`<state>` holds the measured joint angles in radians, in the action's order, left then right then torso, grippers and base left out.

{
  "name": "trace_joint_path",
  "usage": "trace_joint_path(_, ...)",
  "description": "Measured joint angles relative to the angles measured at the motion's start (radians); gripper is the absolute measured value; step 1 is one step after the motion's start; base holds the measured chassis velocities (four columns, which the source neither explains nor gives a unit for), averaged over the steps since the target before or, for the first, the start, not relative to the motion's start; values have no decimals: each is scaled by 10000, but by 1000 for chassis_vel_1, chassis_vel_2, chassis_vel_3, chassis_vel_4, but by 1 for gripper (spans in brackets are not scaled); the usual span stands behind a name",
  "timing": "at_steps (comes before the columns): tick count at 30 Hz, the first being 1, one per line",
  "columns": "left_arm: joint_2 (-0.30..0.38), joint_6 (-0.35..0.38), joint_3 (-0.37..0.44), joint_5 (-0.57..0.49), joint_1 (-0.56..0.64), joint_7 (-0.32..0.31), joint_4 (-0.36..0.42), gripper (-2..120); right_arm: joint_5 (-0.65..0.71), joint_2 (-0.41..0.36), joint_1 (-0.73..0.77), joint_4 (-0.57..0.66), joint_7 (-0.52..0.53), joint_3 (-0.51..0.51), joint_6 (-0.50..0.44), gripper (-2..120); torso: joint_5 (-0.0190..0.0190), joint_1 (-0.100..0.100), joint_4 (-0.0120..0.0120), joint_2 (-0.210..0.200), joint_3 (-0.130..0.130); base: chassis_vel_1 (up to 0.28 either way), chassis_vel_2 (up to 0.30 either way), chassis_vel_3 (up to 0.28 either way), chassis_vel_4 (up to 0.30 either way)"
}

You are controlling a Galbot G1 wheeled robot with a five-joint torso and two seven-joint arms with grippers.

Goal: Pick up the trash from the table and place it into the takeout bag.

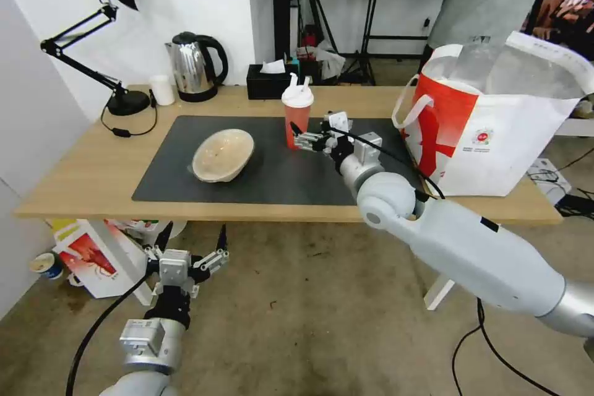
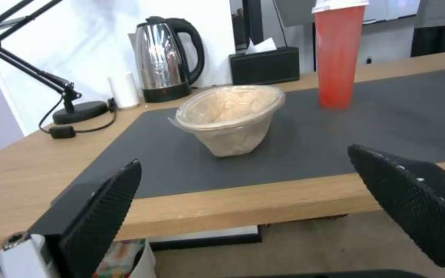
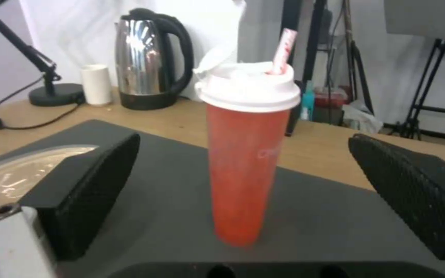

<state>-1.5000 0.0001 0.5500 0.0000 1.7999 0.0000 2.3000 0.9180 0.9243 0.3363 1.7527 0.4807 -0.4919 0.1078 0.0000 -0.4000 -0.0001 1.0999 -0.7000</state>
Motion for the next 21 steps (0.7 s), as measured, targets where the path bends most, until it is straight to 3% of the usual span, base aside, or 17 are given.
trace_joint_path(21, 0, 0, 0, 0, 0, 0, 0, 100, -185, 1374, -220, -1817, -225, 12, -93, 100, 0, 0, 1, 0, 0, 0, 0, 0, 0)
